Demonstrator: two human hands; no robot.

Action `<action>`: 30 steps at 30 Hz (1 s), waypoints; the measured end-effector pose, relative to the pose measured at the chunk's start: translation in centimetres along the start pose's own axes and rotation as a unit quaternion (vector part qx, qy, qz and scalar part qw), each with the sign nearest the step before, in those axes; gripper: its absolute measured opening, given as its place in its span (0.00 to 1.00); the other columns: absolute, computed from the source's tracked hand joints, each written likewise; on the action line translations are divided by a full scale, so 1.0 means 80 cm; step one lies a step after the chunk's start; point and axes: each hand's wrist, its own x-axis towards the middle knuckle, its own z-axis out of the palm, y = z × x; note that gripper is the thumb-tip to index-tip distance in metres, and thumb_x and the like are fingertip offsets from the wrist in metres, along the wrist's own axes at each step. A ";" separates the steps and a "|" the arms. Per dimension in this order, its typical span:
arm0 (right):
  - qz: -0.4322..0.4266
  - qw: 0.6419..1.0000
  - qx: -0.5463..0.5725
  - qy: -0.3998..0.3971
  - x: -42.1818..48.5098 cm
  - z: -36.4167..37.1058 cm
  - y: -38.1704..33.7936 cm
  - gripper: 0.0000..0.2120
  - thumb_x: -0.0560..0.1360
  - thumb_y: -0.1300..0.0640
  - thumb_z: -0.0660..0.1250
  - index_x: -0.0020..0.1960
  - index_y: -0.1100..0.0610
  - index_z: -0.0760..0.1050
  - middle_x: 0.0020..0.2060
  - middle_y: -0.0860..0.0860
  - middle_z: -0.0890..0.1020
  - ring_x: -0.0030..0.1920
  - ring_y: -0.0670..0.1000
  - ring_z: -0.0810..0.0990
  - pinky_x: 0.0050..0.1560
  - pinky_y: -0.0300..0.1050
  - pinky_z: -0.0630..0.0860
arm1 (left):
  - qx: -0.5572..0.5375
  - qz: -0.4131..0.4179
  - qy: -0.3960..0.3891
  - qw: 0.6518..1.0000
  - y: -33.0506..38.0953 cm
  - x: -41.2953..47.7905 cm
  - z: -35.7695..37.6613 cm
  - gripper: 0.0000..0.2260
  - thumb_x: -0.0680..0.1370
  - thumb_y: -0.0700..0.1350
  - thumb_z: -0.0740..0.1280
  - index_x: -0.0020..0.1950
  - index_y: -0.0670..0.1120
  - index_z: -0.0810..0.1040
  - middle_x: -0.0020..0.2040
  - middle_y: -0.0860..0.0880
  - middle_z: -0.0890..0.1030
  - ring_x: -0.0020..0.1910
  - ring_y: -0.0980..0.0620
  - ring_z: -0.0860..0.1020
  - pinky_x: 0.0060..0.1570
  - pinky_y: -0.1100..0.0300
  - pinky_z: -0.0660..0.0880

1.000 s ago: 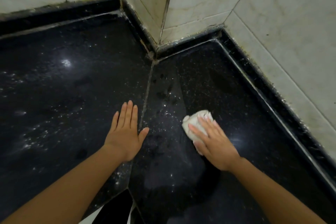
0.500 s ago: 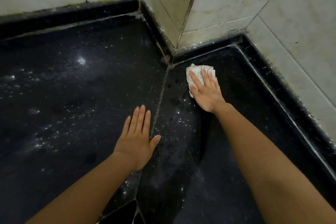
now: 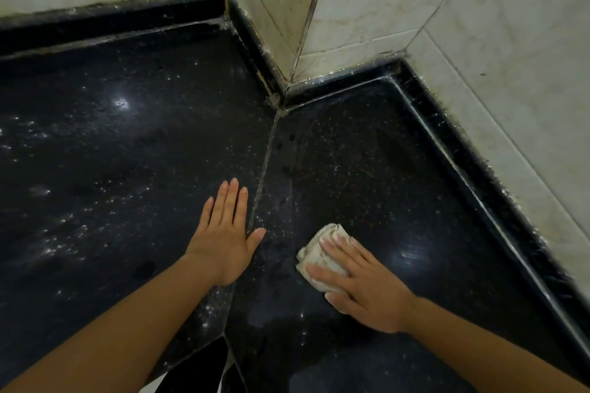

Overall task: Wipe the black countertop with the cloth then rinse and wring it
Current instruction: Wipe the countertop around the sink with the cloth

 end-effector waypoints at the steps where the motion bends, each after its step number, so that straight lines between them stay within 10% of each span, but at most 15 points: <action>1: -0.012 1.000 -0.012 0.000 -0.004 0.001 0.006 0.23 0.83 0.41 0.45 0.77 0.37 0.44 0.78 0.52 0.46 0.77 0.53 0.38 0.74 0.50 0.38 | -0.002 -0.001 0.001 1.000 0.000 0.001 0.001 0.32 0.80 0.61 0.38 0.69 0.42 0.23 0.70 0.44 0.22 0.68 0.48 0.23 0.69 0.53 0.28; 6: 0.066 0.997 -0.006 0.049 0.044 -0.023 0.047 0.23 0.82 0.39 0.40 0.76 0.38 0.45 0.76 0.54 0.54 0.77 0.54 0.46 0.74 0.51 0.46 | -0.017 0.006 0.017 1.000 -0.005 0.005 0.008 0.36 0.67 0.64 0.24 0.67 0.43 0.21 0.68 0.44 0.20 0.67 0.48 0.21 0.68 0.53 0.27; 17: 0.348 0.925 0.134 0.068 0.233 -0.121 0.112 0.26 0.81 0.41 0.40 0.77 0.41 0.36 0.76 0.53 0.34 0.75 0.54 0.31 0.73 0.52 0.32 | -0.015 0.008 0.030 0.999 -0.009 0.008 0.015 0.34 0.67 0.63 0.23 0.65 0.44 0.18 0.66 0.45 0.18 0.65 0.49 0.20 0.67 0.52 0.27; 24: 0.199 0.976 0.047 0.072 0.188 -0.082 0.036 0.26 0.81 0.40 0.40 0.77 0.44 0.41 0.78 0.57 0.41 0.76 0.55 0.35 0.76 0.53 0.36 | -0.003 -0.002 0.006 1.000 -0.002 0.005 0.004 0.32 0.80 0.60 0.39 0.70 0.43 0.23 0.69 0.45 0.21 0.68 0.48 0.23 0.69 0.52 0.29; 30: 0.048 0.999 -0.009 0.025 0.076 -0.025 -0.020 0.25 0.82 0.40 0.37 0.76 0.40 0.35 0.78 0.55 0.45 0.77 0.55 0.37 0.74 0.52 0.40 | -0.004 -0.001 0.012 1.000 -0.005 0.006 0.008 0.33 0.73 0.64 0.29 0.69 0.43 0.23 0.69 0.44 0.21 0.68 0.48 0.23 0.68 0.52 0.28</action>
